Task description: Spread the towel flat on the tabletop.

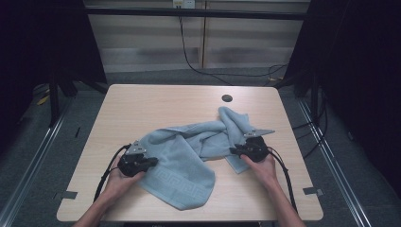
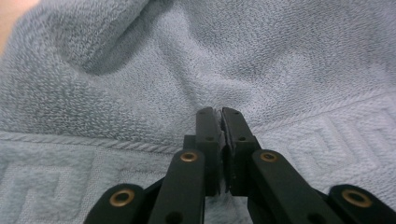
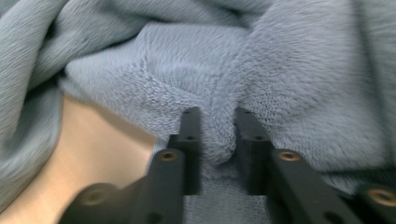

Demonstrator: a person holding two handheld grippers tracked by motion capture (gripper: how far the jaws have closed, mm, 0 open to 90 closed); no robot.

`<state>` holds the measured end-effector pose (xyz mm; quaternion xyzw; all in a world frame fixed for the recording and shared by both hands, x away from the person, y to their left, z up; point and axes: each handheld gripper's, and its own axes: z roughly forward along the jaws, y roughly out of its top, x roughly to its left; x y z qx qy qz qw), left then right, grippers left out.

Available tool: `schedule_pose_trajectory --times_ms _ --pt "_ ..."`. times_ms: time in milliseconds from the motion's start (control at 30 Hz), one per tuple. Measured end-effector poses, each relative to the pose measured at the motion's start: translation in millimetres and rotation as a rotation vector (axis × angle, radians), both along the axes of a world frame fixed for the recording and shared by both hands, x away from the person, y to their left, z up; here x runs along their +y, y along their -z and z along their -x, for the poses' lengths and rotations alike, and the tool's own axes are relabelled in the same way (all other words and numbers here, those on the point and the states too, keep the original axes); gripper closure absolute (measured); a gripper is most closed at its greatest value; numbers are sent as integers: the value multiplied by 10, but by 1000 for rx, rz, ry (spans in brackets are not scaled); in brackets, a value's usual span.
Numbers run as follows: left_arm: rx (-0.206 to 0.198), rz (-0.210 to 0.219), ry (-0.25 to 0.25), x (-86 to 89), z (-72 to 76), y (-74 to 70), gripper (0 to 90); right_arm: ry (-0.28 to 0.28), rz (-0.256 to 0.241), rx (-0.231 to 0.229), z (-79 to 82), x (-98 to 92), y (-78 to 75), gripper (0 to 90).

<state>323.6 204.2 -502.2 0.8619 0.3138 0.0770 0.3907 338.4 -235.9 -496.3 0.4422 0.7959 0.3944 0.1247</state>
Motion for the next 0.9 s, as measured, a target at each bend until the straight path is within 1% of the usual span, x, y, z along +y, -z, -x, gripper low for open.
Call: schedule_pose_trajectory --times_ms 33,67,100,167,233,267,333,367,400,467,500,533,600,633,667,700,733,767,800,833,867,900 --pt "9 16 -2 47 36 3 873 12 -4 -7 -39 -48 -28 784" --pt "21 30 5 77 55 5 874 39 -15 -23 -88 -117 -77 795" --pt "29 39 15 113 87 -4 876 53 -26 -31 -118 -159 -113 799" --pt "35 71 20 176 163 -41 877 90 -46 -62 -197 -265 -255 804" --pt "47 104 27 224 238 -75 877 117 -57 -91 -259 -324 -375 806" --pt "48 110 38 237 272 -93 877 133 -58 -114 -297 -351 -437 806" --pt "47 133 53 248 330 -120 877 173 -73 -139 -376 -390 -538 805" --pt "62 152 60 247 341 -129 877 201 -76 -151 -414 -399 -564 805" --pt "64 163 63 241 352 -136 877 218 -80 -153 -449 -398 -572 802" --pt "63 161 83 220 368 -144 876 248 -58 -162 -491 -350 -555 772" --pt "61 163 84 212 372 -143 876 244 -67 -156 -497 -332 -537 751" --pt "58 161 88 209 371 -144 875 222 -86 -144 -497 -301 -505 709" --pt "56 176 80 221 357 -155 867 190 -67 -117 -469 -218 -450 605" --pt "53 193 71 229 353 -170 860 189 -53 -125 -422 -177 -445 566" --pt "48 201 66 242 340 -192 840 188 -53 -136 -367 -154 -451 533" --pt "39 211 59 253 325 -216 815 184 -70 -142 -305 -141 -464 523" --pt "32 225 52 267 299 -247 816 170 -92 -139 -233 -125 -477 523" --pt "27 229 47 277 279 -268 805 146 -104 -143 -135 -94 -483 528" --pt "20 241 32 283 250 -304 776 134 -99 -143 -71 -68 -487 523" --pt "15 243 30 288 231 -324 771 128 -77 -152 30 -34 -499 506" --pt "10 245 20 286 203 -342 765 119 -96 -148 80 -26 -506 508" --pt "6 240 8 281 167 -350 739 98 -131 -138 133 -27 -504 515"
